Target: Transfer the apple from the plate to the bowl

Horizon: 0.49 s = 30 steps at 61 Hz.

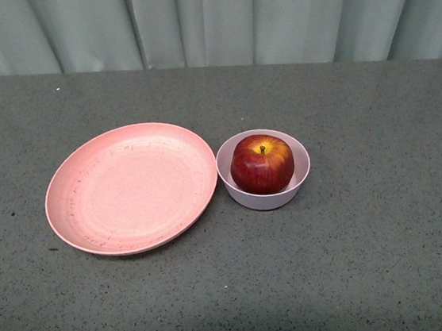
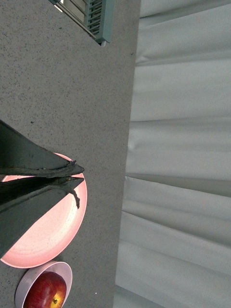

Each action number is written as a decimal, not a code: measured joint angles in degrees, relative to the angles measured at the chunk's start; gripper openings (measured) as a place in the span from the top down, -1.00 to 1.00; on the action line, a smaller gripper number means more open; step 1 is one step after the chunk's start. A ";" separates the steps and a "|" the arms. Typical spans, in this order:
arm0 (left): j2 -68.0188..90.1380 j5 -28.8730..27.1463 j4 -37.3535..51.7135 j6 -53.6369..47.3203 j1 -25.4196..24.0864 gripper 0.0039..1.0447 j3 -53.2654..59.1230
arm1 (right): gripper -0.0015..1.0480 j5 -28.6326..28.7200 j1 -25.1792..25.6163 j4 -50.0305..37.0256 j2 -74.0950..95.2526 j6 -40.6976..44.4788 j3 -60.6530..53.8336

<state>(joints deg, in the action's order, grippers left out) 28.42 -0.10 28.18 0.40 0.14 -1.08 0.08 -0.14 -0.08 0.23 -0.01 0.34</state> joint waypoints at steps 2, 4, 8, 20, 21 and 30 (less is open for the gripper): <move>-1.03 0.02 -0.92 0.00 0.00 0.93 0.00 | -0.82 0.00 0.00 0.00 0.00 0.00 0.00; -1.99 0.02 -1.79 0.00 0.00 0.93 0.00 | -0.82 0.00 0.00 0.00 0.00 0.00 0.00; -4.07 0.02 -3.80 0.00 0.00 0.93 0.02 | -0.82 0.00 0.00 0.00 0.00 0.00 0.00; -9.03 0.02 -8.61 0.00 0.00 0.93 0.02 | -0.82 0.00 0.00 0.00 0.00 0.00 0.00; -9.25 0.02 -8.83 0.00 0.00 0.93 0.02 | -0.82 0.00 0.00 0.00 0.00 0.00 0.00; -12.48 0.02 -12.00 0.00 0.00 0.93 0.02 | -0.82 -0.02 0.00 0.00 0.00 0.00 0.00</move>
<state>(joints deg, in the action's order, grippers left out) 15.94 -0.08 16.19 0.40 0.14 -1.06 0.05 -0.14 -0.08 0.23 -0.01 0.34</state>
